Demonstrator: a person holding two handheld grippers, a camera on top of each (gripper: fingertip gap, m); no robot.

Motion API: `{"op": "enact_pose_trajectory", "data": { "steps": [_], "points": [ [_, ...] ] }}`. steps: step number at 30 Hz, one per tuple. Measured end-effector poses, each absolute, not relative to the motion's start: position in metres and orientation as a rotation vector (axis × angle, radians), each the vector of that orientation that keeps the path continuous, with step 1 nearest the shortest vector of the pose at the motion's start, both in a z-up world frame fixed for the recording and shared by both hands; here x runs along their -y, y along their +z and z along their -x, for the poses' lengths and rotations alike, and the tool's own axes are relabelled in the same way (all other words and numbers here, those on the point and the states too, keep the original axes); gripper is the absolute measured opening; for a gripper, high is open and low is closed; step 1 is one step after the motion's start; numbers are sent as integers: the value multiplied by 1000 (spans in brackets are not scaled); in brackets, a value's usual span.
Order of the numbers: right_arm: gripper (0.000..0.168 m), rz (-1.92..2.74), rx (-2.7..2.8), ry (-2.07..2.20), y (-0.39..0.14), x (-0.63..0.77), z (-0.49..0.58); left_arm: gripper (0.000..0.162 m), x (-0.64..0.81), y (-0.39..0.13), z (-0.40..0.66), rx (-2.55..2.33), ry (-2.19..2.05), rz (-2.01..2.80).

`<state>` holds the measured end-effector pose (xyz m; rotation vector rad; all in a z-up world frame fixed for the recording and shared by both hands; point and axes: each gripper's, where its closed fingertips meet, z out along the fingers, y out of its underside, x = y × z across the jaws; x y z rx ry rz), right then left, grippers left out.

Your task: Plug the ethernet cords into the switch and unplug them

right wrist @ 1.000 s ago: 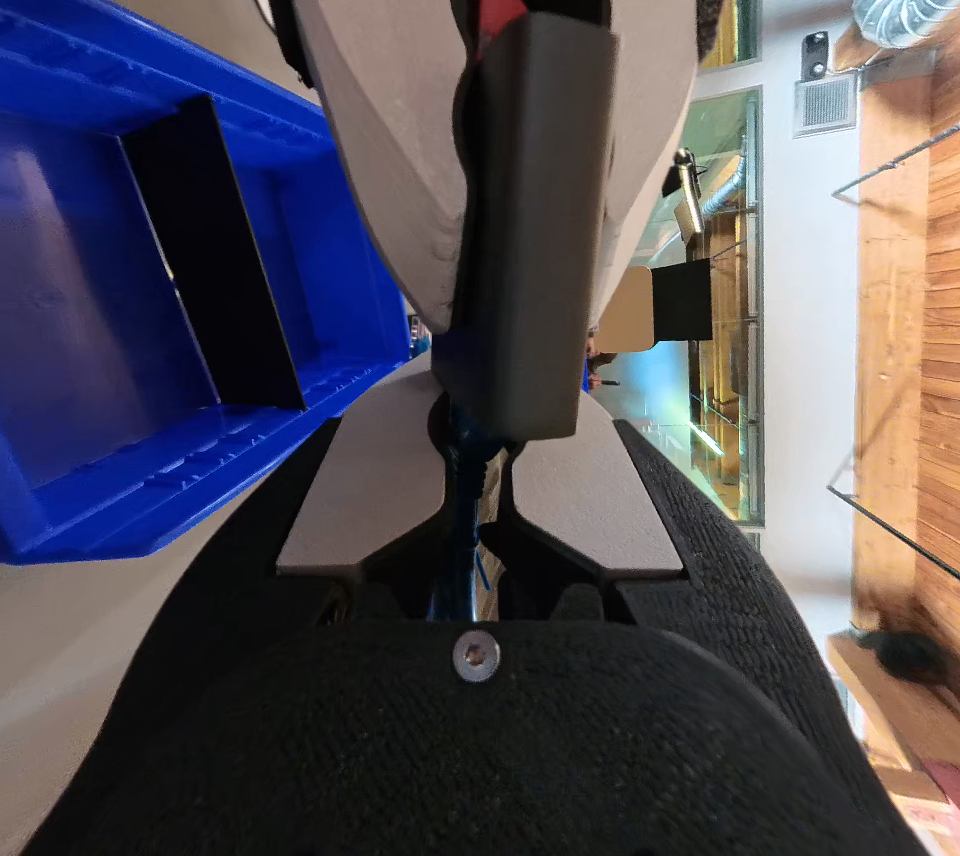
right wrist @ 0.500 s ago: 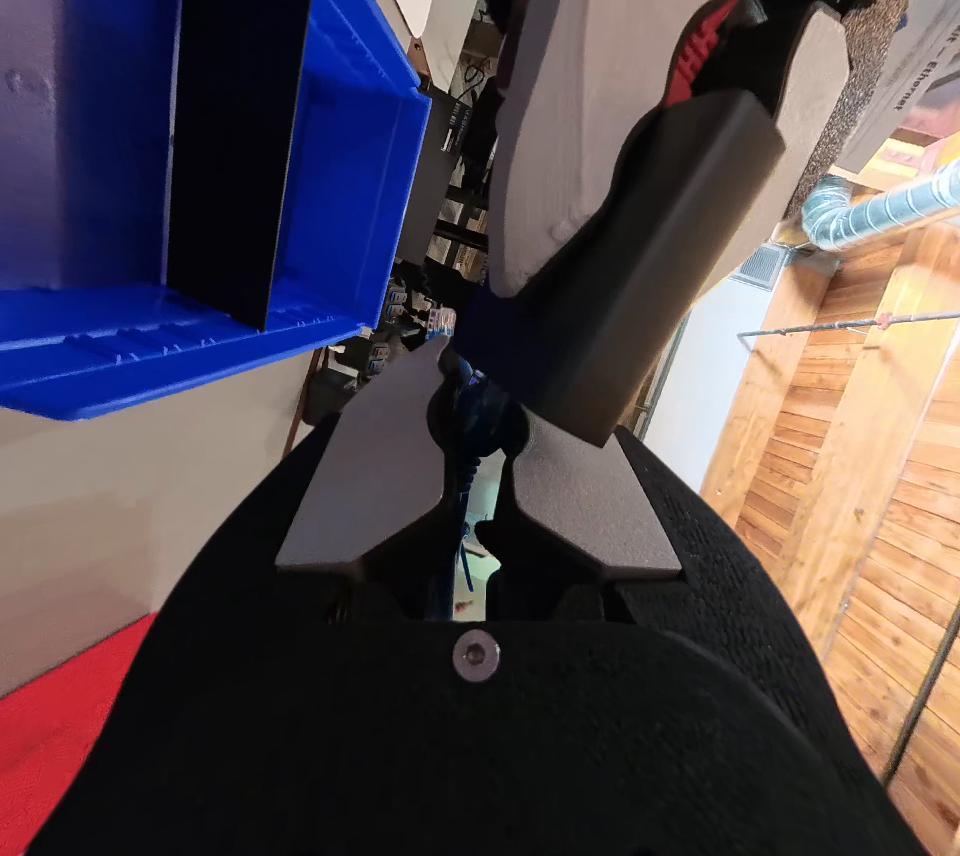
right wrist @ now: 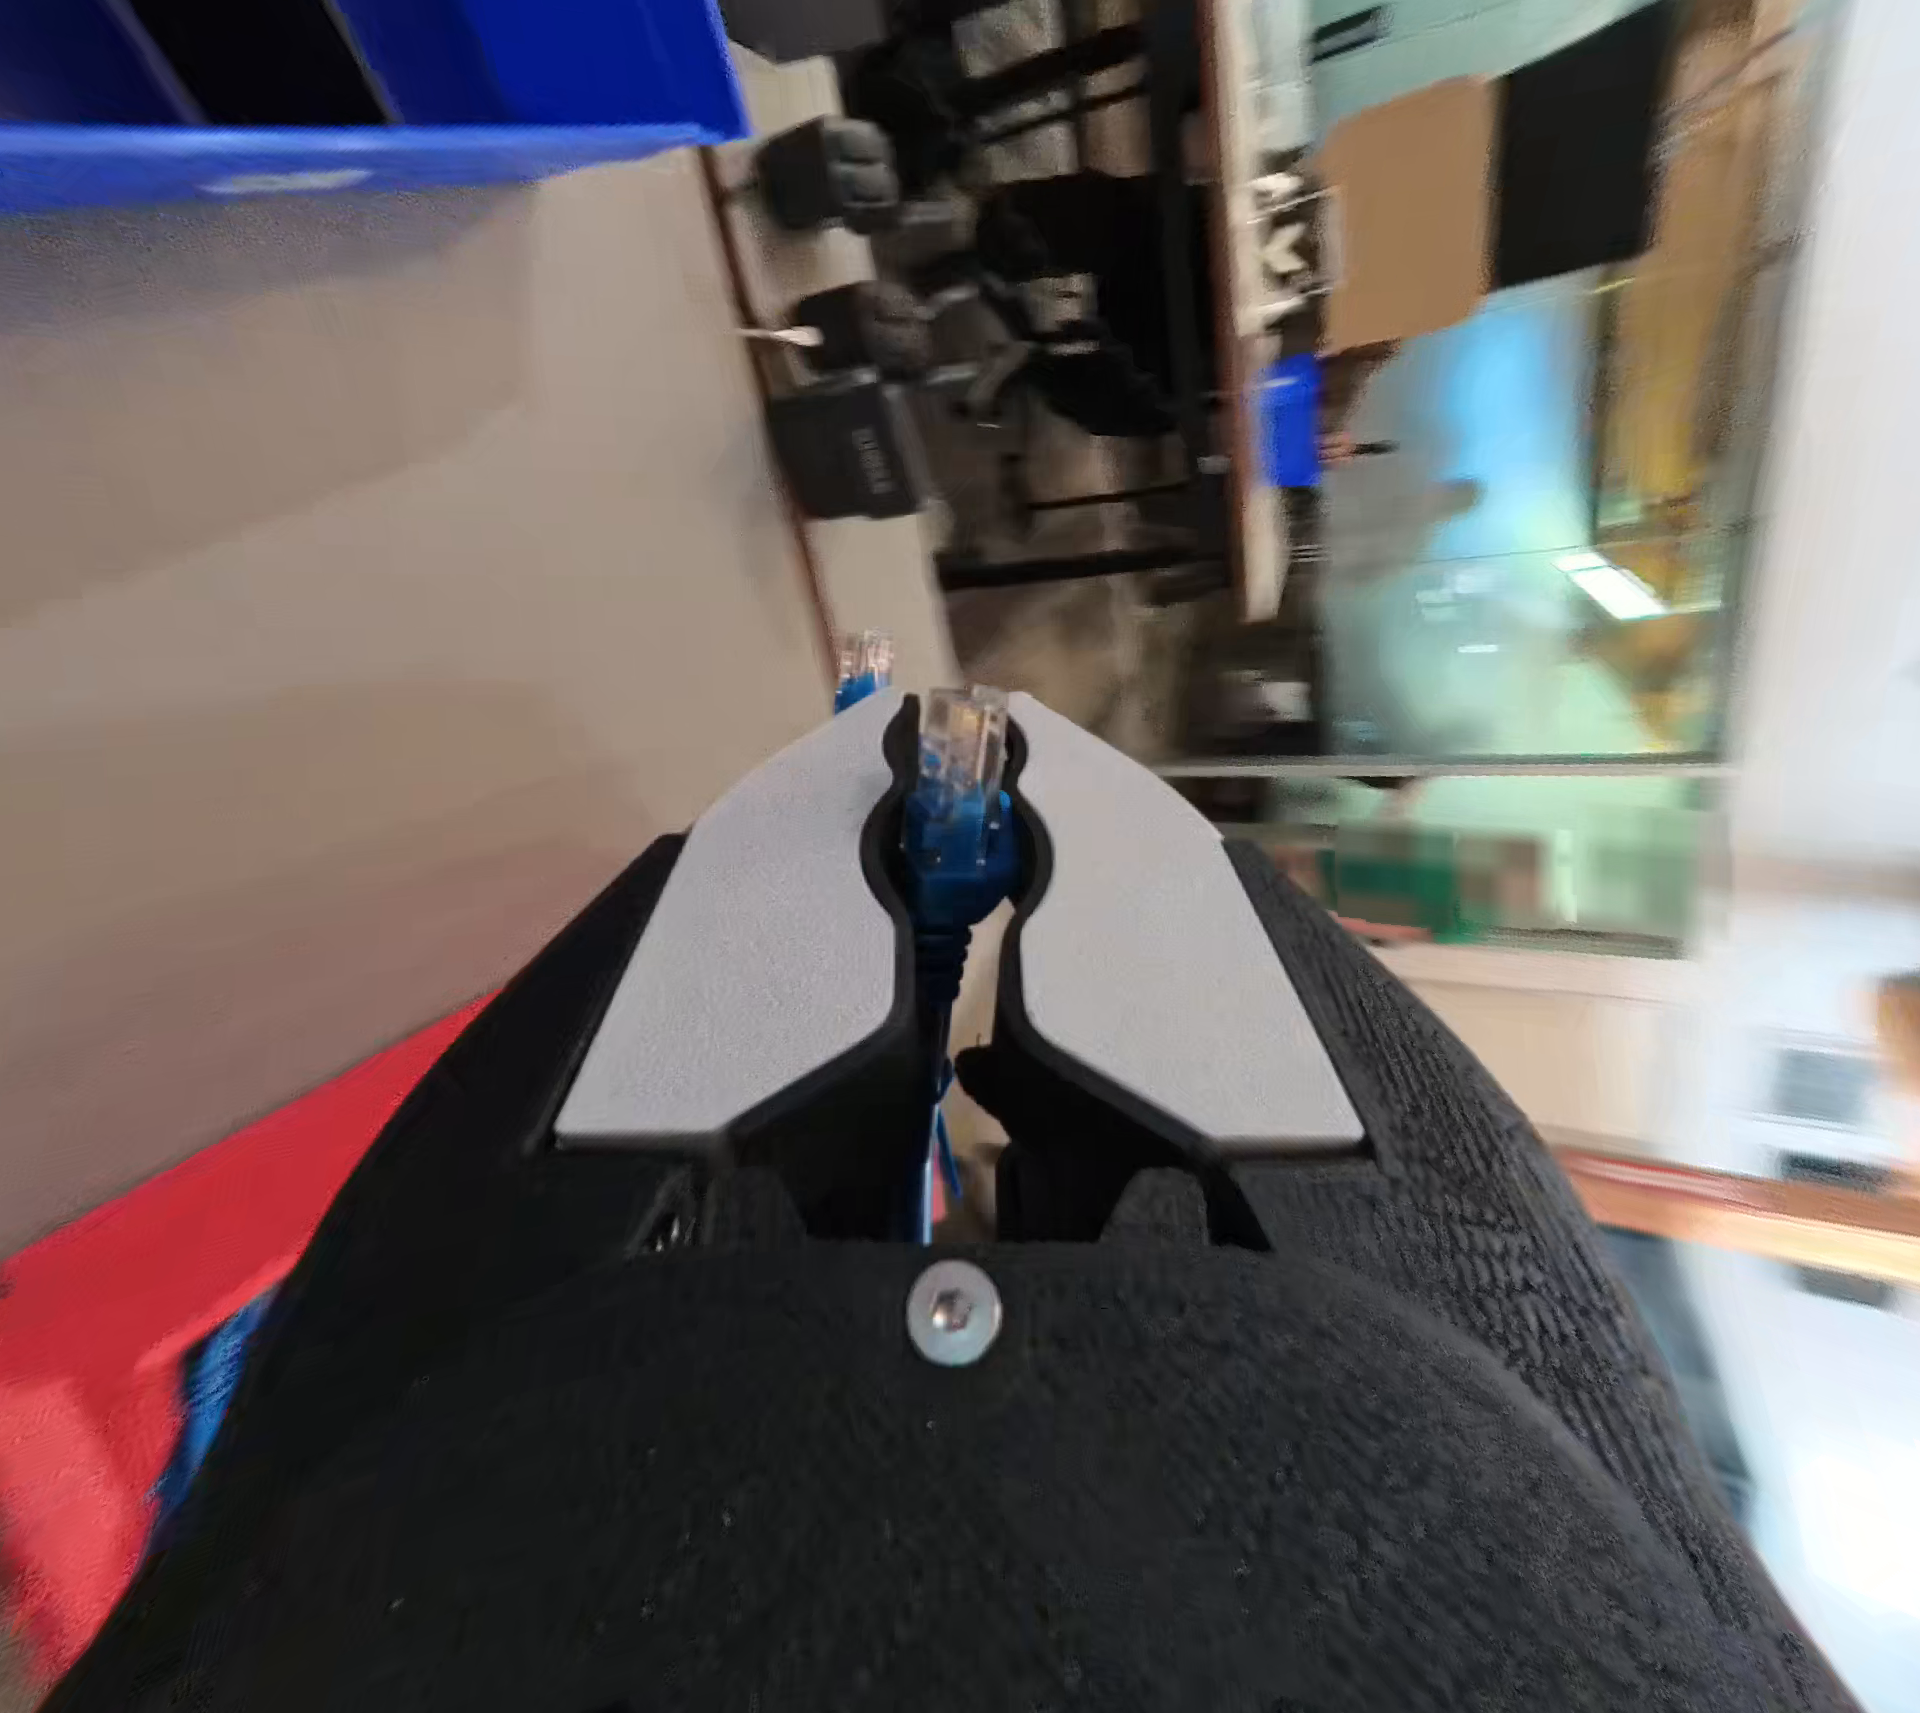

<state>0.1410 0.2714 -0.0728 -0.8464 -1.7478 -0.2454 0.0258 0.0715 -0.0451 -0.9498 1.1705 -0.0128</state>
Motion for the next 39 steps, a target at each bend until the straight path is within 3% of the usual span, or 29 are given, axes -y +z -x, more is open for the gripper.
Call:
{"op": "enact_pose_trajectory", "data": {
  "steps": [6,10,13,14,16,17,22,28,39],
  "points": [
    [12,1288,1802,86,-113,-312,-235,21,-79,-43,-12,-1085,-149,928],
    [12,1517,1789,-107,-161,-340,-287,21,-87,-48,-8,-1065,-183,954],
    [13,1436,1768,-295,-188,-362,-299,21,-96,-54,-7,-1060,-193,991],
    [17,1428,1774,-297,-198,-363,-299,21,-98,-56,-8,-1061,-196,998],
    [44,1488,1807,-247,-219,-358,-300,21,-101,-59,-10,-1068,-202,1009],
    [50,1514,1814,-226,-224,-356,-300,21,-102,-60,-11,-1071,-206,1015],
    [63,1554,1709,-161,-198,-356,-300,21,-115,-65,-8,-1043,-192,1079],
    [62,1531,1637,-396,-143,-333,-285,21,-146,-79,9,-955,-52,1242],
    [49,669,1801,62,-99,-165,-61,24,-156,-95,-6,-1100,211,1311]
  ]
}}
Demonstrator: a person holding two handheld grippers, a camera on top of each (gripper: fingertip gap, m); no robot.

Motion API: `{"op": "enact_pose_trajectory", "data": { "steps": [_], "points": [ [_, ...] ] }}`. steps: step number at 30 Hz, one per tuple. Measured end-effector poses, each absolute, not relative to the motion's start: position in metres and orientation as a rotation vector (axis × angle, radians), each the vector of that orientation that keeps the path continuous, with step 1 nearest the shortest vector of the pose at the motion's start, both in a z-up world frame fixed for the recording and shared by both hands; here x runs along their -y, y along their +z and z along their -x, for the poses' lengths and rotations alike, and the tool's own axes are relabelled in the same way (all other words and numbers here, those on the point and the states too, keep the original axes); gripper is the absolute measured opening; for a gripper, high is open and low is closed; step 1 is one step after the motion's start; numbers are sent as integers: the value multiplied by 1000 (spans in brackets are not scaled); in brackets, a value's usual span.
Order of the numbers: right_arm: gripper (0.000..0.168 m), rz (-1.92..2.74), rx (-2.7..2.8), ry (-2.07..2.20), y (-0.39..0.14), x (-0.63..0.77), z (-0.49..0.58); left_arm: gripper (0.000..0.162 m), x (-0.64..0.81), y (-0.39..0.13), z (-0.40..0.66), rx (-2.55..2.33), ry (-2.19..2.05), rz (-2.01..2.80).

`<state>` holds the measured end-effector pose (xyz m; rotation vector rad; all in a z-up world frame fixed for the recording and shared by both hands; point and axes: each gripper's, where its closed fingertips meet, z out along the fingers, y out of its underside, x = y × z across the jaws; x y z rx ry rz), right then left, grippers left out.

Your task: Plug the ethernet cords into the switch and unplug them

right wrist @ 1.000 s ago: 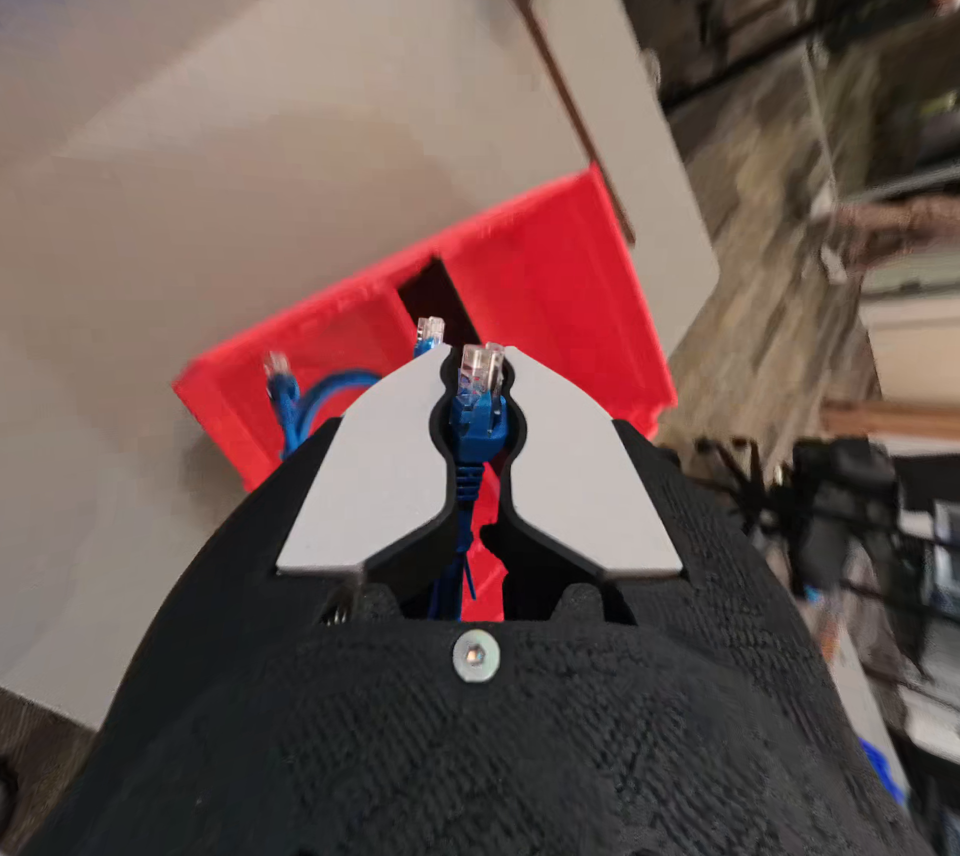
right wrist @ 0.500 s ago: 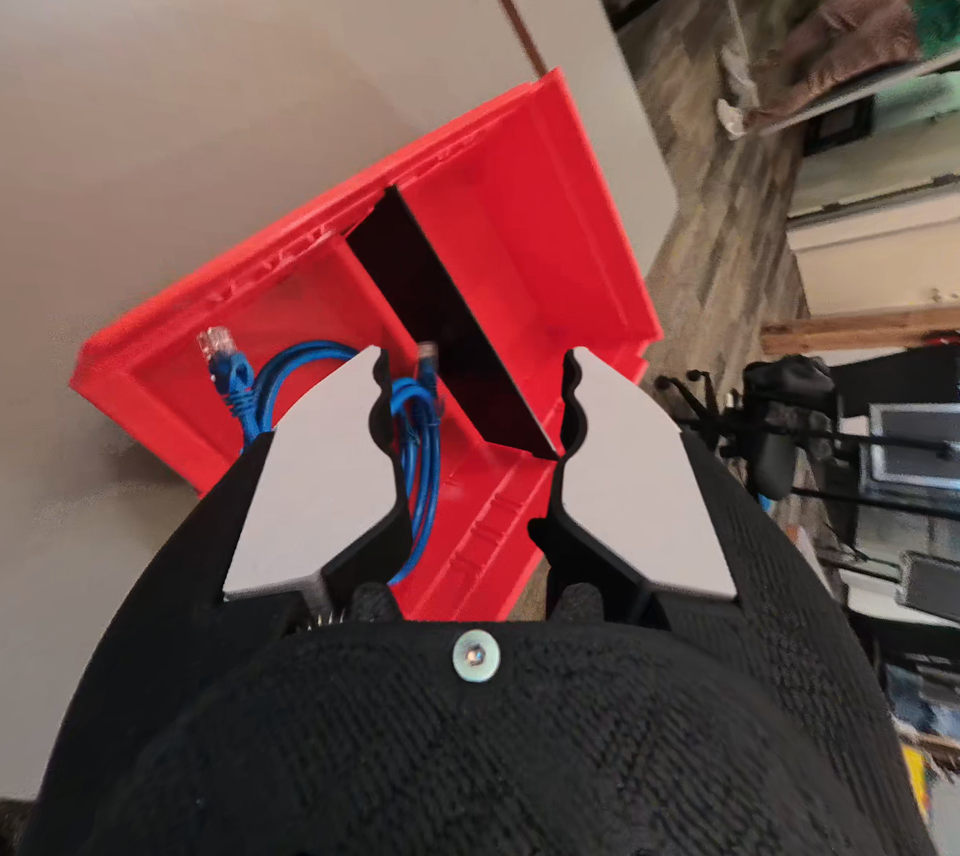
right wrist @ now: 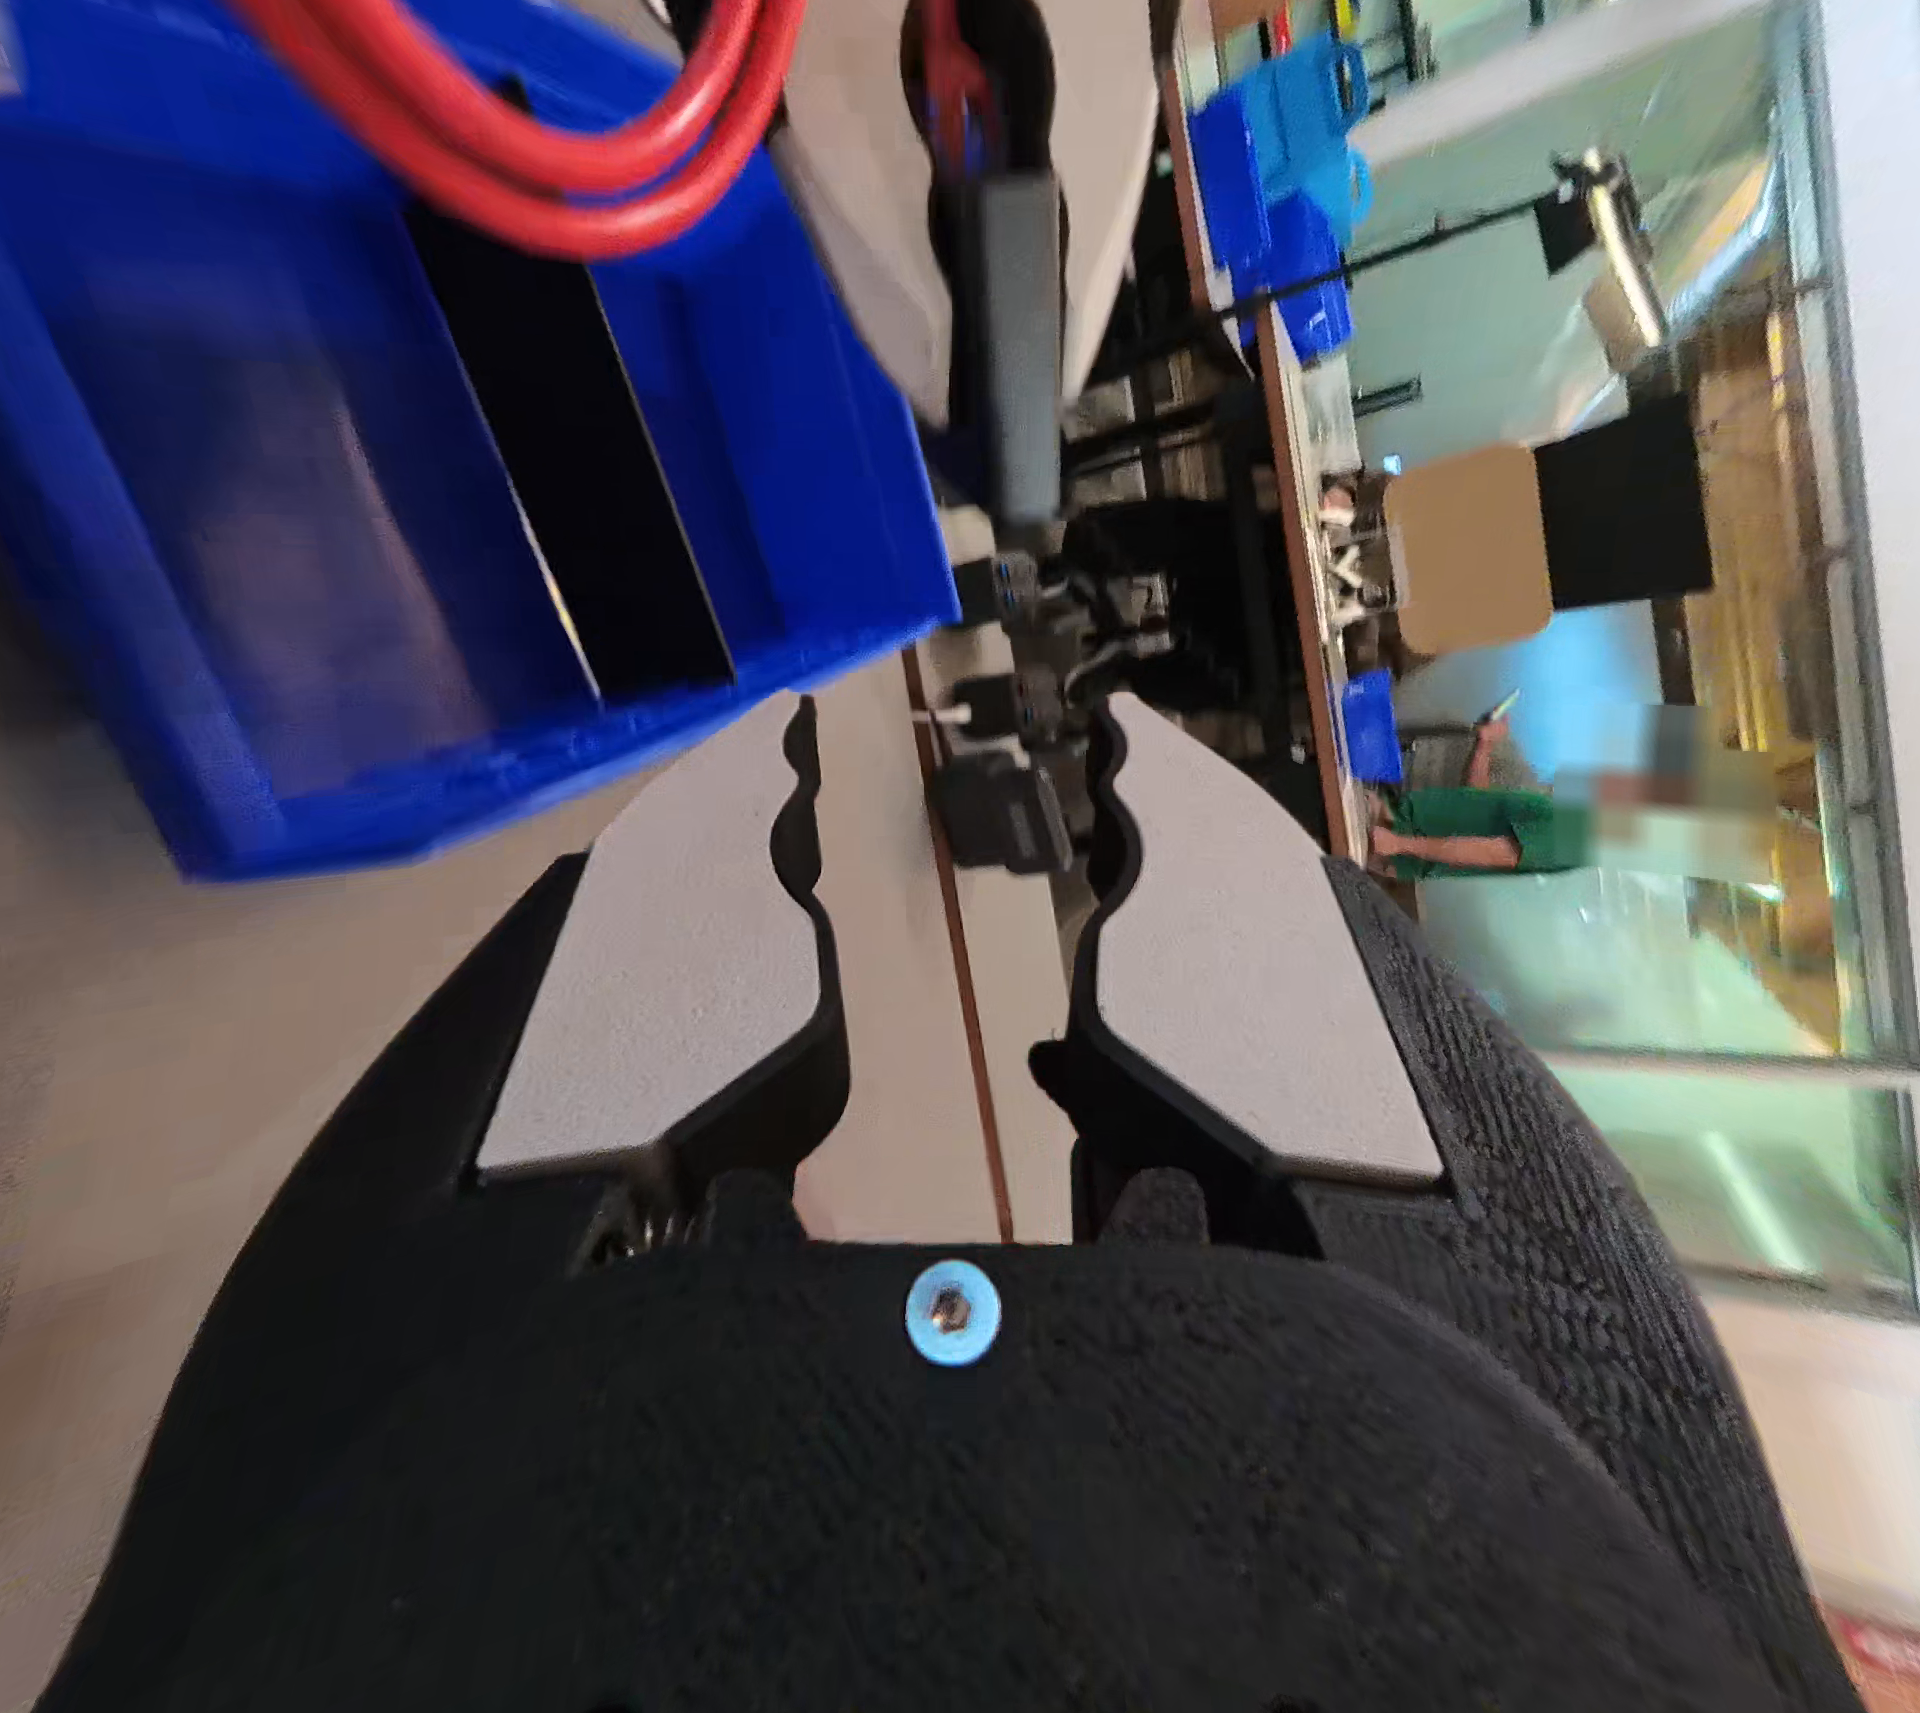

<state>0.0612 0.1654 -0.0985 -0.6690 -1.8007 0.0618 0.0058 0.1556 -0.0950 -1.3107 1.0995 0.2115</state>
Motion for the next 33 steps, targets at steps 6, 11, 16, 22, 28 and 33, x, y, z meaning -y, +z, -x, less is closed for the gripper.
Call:
{"op": "enact_pose_trajectory", "data": {
  "steps": [6,11,16,22,28,33],
  "points": [
    [49,545,1782,283,-92,-133,-28,21,-159,-105,1,-1121,284,1410],
    [48,245,1798,206,-105,-101,-23,21,-171,-118,10,-1070,278,1538],
    [49,394,1739,73,-99,-144,-28,22,-177,-125,14,-1046,264,1591],
    [31,496,1799,-5,-125,-175,-16,21,-160,-128,-13,-1216,193,1505],
    [27,514,1878,245,-134,-156,-14,23,-145,-126,-31,-1289,100,1463],
    [19,547,1843,491,-121,-145,-14,25,-136,-105,-39,-1219,41,1375]
  ]
}}
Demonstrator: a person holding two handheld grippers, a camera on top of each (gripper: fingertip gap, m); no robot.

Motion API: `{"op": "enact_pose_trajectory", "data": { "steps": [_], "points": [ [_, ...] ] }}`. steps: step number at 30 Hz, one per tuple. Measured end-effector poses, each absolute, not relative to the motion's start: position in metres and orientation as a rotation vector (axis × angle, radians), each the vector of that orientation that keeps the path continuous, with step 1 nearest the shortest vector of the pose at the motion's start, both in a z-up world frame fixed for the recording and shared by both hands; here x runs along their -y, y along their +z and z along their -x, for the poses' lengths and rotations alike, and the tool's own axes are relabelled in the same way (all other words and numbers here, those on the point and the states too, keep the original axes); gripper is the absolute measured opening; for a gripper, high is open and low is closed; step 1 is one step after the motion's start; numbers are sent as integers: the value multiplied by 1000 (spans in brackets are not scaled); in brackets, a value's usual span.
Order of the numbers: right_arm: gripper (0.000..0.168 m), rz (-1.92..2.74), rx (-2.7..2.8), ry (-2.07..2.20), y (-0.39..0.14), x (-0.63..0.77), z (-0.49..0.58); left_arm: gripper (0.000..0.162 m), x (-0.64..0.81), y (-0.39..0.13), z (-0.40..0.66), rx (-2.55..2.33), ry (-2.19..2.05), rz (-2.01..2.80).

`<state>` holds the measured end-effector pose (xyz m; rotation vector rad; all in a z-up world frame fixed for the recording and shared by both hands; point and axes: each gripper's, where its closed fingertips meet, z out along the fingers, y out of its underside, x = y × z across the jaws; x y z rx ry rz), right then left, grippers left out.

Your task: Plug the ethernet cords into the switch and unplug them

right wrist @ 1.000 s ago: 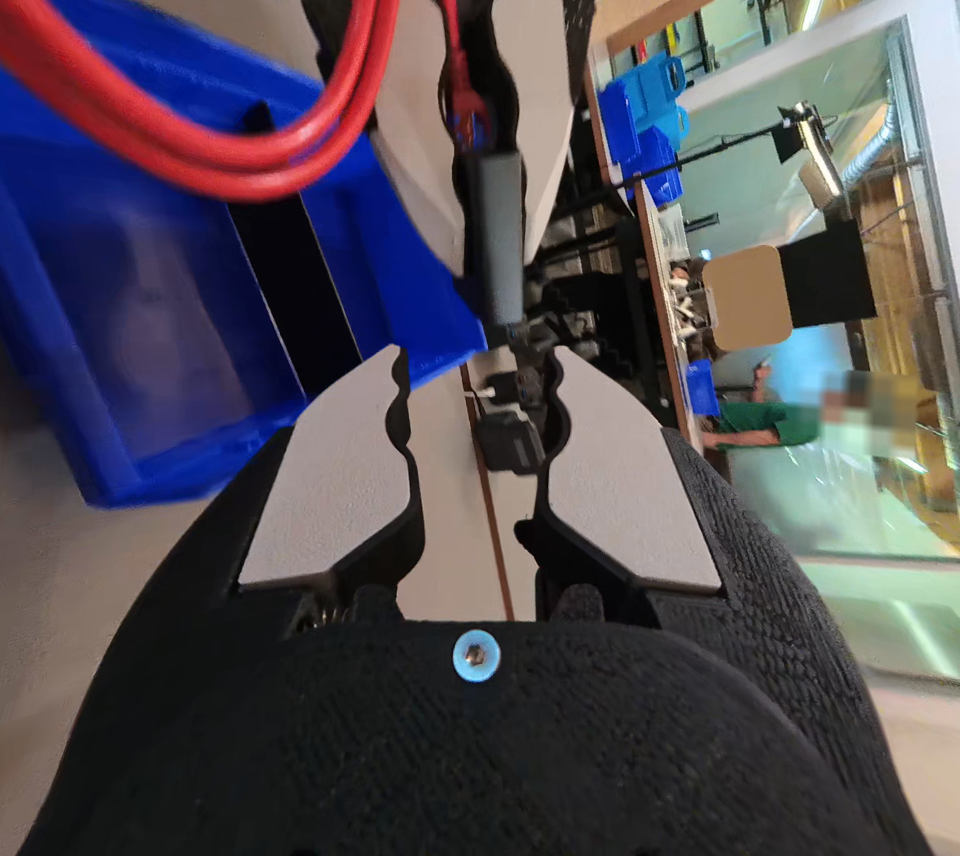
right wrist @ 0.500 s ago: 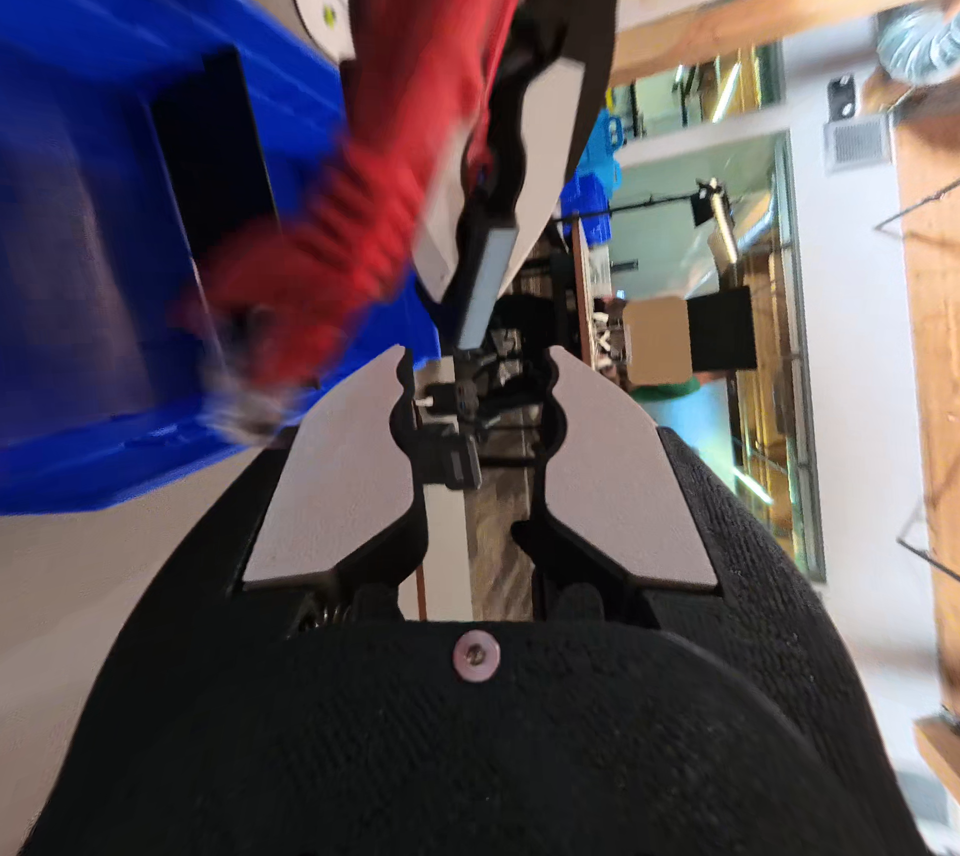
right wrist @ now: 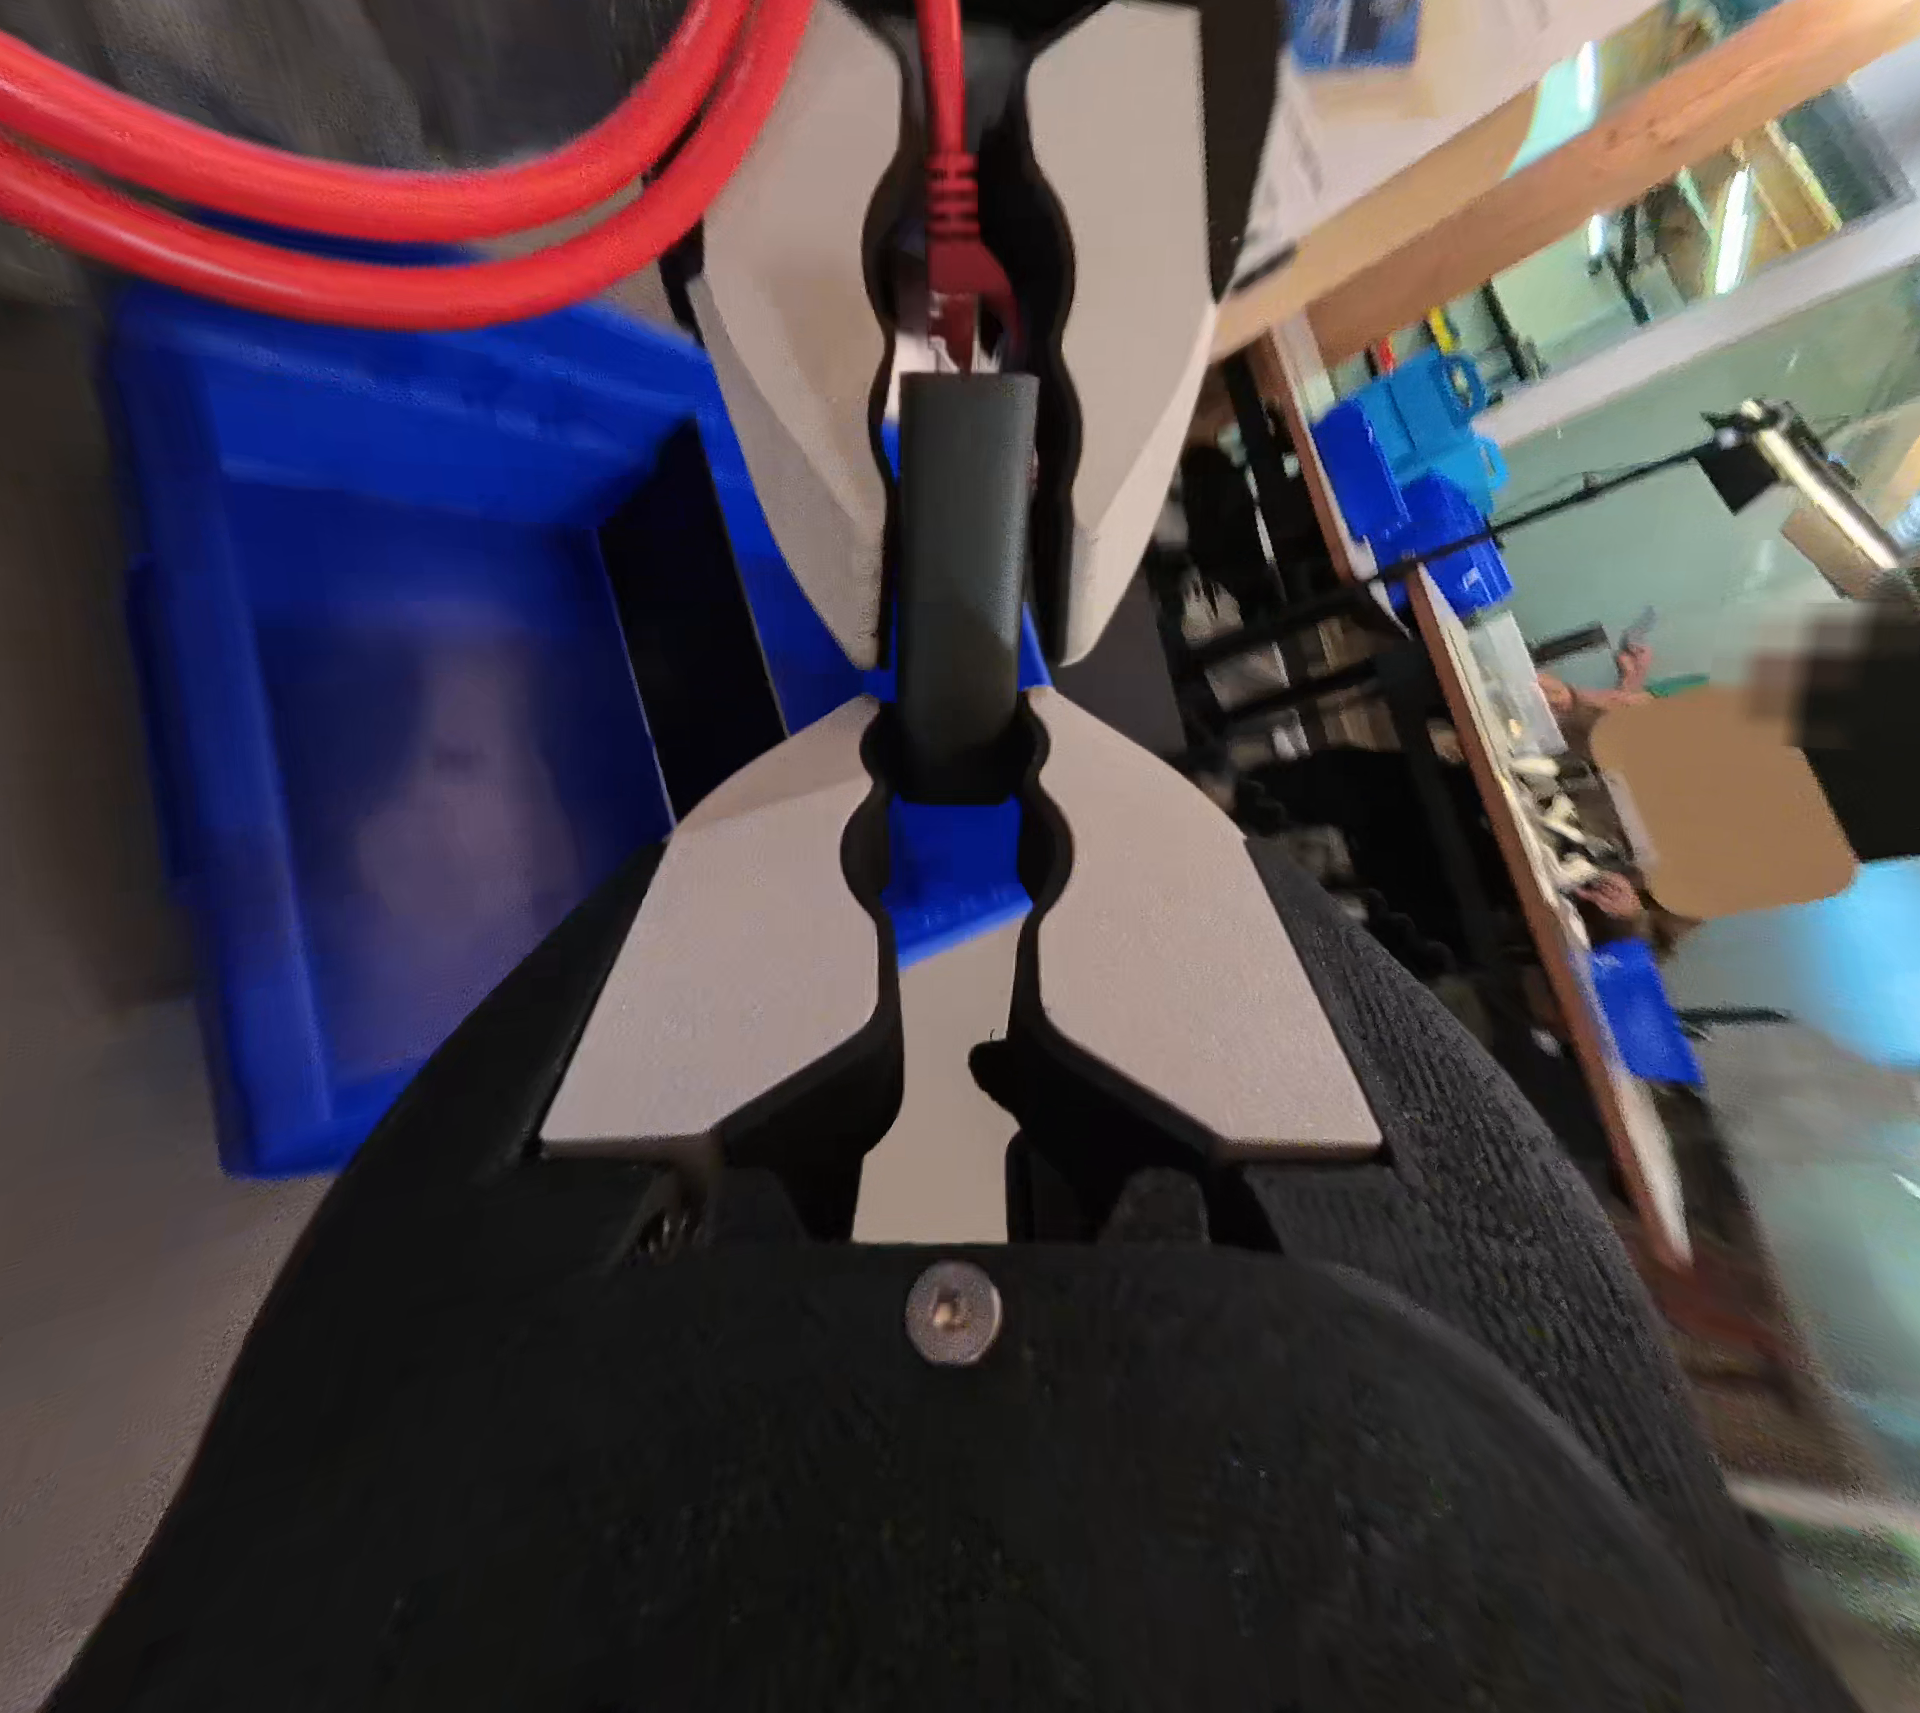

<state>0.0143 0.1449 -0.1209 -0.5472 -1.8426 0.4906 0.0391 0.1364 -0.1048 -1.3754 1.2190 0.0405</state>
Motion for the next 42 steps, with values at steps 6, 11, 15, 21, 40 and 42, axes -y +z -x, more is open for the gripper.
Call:
{"op": "enact_pose_trajectory", "data": {
  "steps": [6,11,15,21,40,42],
  "points": [
    [20,512,1689,910,-87,-132,-22,44,-127,-65,-38,-1026,-162,1166],
    [20,485,1607,1203,-73,-125,-26,39,-127,-61,-40,-955,-408,1126],
    [20,496,1596,1256,-75,-127,-24,21,-124,-53,-42,-928,-474,1066],
    [35,657,1662,1030,-94,-157,-18,21,-143,-65,-31,-962,-117,1203],
    [42,637,1503,19,-53,-170,-68,23,-186,-98,37,-851,722,1650],
    [46,589,1576,-14,-69,-157,-46,23,-186,-104,28,-922,710,1653]
  ]
}}
